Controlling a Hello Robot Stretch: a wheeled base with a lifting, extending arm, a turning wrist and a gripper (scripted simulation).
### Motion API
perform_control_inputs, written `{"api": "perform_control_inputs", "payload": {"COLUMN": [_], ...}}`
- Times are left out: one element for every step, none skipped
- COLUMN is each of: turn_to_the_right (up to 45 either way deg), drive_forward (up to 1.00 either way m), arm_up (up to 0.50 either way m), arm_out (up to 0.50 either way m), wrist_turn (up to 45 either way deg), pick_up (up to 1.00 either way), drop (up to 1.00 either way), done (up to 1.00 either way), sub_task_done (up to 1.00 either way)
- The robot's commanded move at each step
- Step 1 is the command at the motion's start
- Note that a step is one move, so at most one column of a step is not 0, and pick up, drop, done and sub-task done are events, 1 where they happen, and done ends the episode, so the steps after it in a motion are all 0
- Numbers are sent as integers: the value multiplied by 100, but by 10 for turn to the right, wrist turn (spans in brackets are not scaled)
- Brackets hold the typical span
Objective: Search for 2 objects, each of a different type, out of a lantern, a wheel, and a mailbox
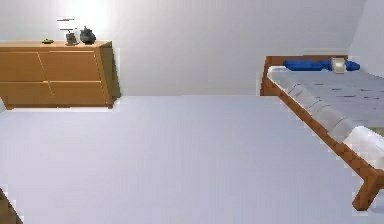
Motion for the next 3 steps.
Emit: {"api": "perform_control_inputs", "payload": {"turn_to_the_right": [0, -450, -270], "drive_forward": [90, 0, 0], "arm_up": [0, 0, 0], "arm_out": [0, 0, 0], "wrist_turn": [0, 0, 0], "pick_up": [0, 0, 0], "drop": [0, 0, 0], "done": [0, 0, 0], "sub_task_done": [0, 0, 0]}}
